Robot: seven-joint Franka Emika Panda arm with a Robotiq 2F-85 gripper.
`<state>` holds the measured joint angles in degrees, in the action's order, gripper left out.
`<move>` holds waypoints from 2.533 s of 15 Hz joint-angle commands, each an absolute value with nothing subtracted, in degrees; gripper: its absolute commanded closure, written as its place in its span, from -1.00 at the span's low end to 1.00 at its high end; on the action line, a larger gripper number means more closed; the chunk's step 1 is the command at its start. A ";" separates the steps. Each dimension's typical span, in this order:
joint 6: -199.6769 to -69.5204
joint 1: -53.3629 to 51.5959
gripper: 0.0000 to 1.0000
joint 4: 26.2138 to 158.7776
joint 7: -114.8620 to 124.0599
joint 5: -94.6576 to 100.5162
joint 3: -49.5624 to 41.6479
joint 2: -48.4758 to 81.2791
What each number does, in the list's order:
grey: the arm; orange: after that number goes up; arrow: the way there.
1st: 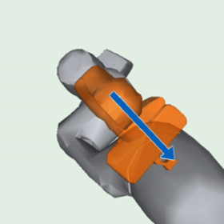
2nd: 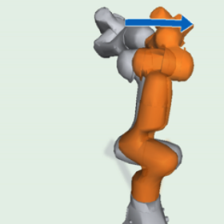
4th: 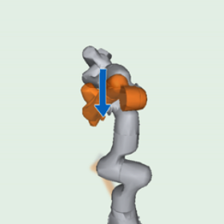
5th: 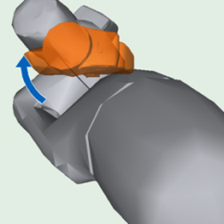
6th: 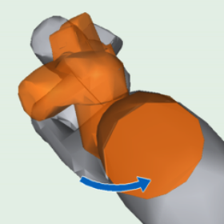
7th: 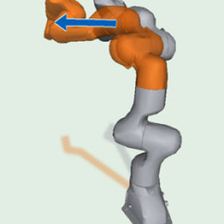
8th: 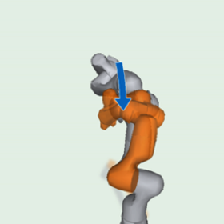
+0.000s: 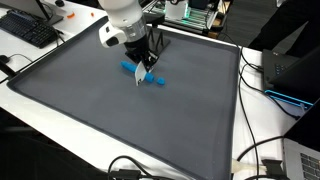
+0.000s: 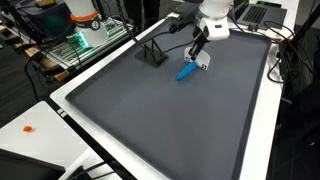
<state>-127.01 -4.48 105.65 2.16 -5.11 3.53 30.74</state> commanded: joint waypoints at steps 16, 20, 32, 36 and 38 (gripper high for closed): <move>-126.59 -4.36 0.98 106.62 1.37 -3.40 2.80 25.57; -126.48 -4.18 0.98 106.75 1.38 -1.69 1.88 25.01; -126.66 -3.20 0.98 108.16 0.84 -0.94 1.38 26.51; -127.04 -3.14 0.98 108.65 0.67 -1.11 1.50 27.50; -127.27 -3.13 0.98 108.86 0.57 -1.16 1.54 28.02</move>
